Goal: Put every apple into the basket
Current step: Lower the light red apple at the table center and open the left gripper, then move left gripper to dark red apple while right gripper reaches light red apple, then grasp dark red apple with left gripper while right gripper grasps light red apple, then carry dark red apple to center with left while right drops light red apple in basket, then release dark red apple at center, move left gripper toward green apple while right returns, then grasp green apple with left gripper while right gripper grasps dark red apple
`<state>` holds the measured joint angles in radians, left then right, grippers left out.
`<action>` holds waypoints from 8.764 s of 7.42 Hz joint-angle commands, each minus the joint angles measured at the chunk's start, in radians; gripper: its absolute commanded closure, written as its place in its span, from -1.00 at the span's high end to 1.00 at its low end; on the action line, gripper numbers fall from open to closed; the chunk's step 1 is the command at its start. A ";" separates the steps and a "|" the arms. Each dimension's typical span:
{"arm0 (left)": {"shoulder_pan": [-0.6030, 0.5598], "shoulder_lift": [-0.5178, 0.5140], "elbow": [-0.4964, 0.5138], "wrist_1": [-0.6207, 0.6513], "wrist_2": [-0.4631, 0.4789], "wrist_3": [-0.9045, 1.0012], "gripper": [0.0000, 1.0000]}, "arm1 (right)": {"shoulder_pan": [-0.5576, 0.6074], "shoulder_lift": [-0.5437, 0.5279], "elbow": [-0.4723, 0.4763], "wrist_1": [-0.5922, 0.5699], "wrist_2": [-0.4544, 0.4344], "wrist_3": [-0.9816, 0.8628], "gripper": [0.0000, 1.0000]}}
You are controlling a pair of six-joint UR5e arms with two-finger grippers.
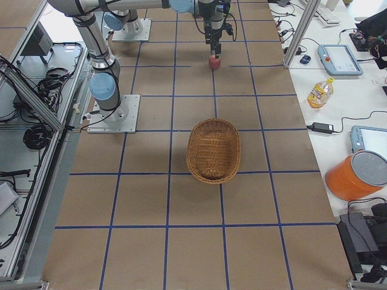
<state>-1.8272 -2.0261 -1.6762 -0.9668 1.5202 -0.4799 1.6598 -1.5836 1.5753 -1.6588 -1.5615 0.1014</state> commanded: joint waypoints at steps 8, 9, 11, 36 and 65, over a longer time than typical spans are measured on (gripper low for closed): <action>0.804 0.129 -0.117 -0.299 0.133 0.955 1.00 | 0.239 0.435 -0.014 -0.449 -0.014 0.387 1.00; 0.804 0.130 -0.125 -0.297 0.141 0.955 1.00 | 0.280 0.497 -0.018 -0.525 -0.066 0.411 1.00; 0.804 0.093 -0.137 -0.273 0.146 0.962 1.00 | 0.285 0.543 -0.009 -0.544 -0.081 0.408 1.00; -0.049 -0.141 0.113 0.020 -0.126 -0.042 0.88 | -0.854 0.425 0.120 -0.530 0.084 -1.036 0.99; 0.504 -0.060 0.296 -0.368 -0.056 0.779 -0.76 | 0.232 0.611 -0.141 -0.353 0.058 0.463 0.04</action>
<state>-1.2707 -2.1182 -1.3723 -1.2885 1.5474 0.4371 1.9072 -0.9339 1.4430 -2.0496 -1.5046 0.5801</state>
